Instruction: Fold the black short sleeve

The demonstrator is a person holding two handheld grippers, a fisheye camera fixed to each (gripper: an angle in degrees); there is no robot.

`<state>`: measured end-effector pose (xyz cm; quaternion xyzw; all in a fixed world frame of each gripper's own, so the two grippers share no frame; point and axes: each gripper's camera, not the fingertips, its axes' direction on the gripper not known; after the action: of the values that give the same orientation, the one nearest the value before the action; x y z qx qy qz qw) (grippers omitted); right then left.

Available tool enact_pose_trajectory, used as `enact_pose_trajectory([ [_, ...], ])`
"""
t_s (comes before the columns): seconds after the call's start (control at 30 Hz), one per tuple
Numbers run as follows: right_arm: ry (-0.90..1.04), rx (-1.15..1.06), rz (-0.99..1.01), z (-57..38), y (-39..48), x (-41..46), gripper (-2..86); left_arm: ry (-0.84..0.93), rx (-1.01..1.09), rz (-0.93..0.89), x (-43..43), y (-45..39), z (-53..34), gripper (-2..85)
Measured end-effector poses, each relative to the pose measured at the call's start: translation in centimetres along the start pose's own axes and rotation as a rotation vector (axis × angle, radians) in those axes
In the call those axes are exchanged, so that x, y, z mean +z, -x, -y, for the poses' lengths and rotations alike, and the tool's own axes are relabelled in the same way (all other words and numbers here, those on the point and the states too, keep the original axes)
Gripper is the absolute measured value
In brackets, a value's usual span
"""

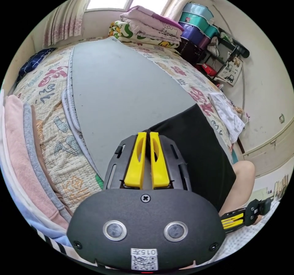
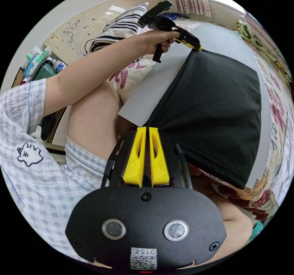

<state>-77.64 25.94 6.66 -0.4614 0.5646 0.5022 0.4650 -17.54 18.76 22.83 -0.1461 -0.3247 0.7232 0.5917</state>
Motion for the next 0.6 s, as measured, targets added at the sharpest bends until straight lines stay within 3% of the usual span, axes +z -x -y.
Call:
enact_pose_trajectory([
  [0.3,-0.019,0.031,-0.059,2.2,1.7,-1.7,0.8,0.028,0.026,0.058,0.8,-2.0,1.0,1.5],
  [0.47,-0.022,0.008,0.14,3.0,2.4,-3.5,0.3,0.034,0.022,0.036,0.3,-2.0,1.3,2.2],
  [0.6,-0.085,0.017,0.13,3.1,2.6,-6.5,0.6,0.025,0.022,0.051,-0.8,-2.1,1.2,2.9],
])
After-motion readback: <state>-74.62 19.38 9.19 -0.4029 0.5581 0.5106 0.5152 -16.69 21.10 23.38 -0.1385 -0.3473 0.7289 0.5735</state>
